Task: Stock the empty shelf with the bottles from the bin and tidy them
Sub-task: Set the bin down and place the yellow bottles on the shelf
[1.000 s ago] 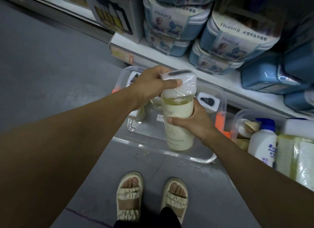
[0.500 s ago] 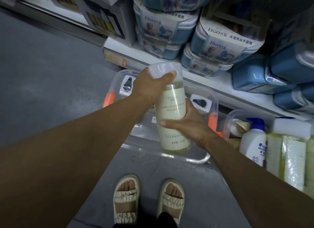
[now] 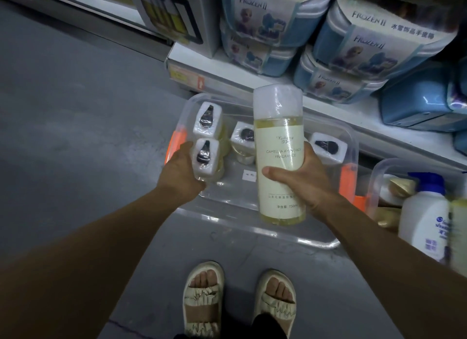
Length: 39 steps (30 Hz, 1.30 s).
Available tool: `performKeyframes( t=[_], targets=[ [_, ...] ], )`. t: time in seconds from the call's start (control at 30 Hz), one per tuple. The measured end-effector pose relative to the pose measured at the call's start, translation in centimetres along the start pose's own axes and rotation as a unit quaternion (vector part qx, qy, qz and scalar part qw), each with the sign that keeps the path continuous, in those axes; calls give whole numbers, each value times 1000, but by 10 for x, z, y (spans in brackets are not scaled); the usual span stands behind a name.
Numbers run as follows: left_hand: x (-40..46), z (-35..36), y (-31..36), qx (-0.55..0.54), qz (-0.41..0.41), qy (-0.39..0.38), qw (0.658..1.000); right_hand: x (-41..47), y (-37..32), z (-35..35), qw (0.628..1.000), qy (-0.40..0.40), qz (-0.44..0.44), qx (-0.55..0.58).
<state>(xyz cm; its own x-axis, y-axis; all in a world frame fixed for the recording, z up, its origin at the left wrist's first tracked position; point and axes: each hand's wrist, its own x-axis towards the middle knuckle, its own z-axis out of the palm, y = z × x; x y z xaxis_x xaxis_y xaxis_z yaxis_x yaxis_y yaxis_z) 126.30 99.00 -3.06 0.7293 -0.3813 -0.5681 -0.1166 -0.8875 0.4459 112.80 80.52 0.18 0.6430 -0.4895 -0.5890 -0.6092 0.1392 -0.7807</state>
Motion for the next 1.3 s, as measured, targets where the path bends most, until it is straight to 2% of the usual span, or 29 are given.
performKeyframes(
  t=[0.1, 0.23, 0.4, 0.53, 0.7, 0.87, 1.1, 1.3],
  targets=[
    [14, 17, -13, -44, 26, -31, 998, 8, 10, 7, 1000, -3, -6, -11],
    [27, 34, -17, -39, 62, 32, 997, 16, 20, 12, 1000, 3, -17, -14],
    [43, 48, -35, -213, 37, 40, 975, 20, 32, 15, 1000, 5, -18, -9],
    [48, 58, -37, -229, 46, 60, 970, 27, 39, 16, 1000, 7, -22, -11],
    [51, 59, -31, -228, 26, 123, 966, 29, 43, 18, 999, 15, -31, -17],
    [41, 50, -30, -256, 11, 108, 960, 28, 42, 15, 999, 9, -28, -20],
    [21, 24, -13, -412, -4, 64, 909, 20, 32, 11, 1000, 13, -26, 5],
    [13, -1, 22, -382, 28, 47, 923, 6, 14, 5, 999, 17, -25, 15]
  ],
)
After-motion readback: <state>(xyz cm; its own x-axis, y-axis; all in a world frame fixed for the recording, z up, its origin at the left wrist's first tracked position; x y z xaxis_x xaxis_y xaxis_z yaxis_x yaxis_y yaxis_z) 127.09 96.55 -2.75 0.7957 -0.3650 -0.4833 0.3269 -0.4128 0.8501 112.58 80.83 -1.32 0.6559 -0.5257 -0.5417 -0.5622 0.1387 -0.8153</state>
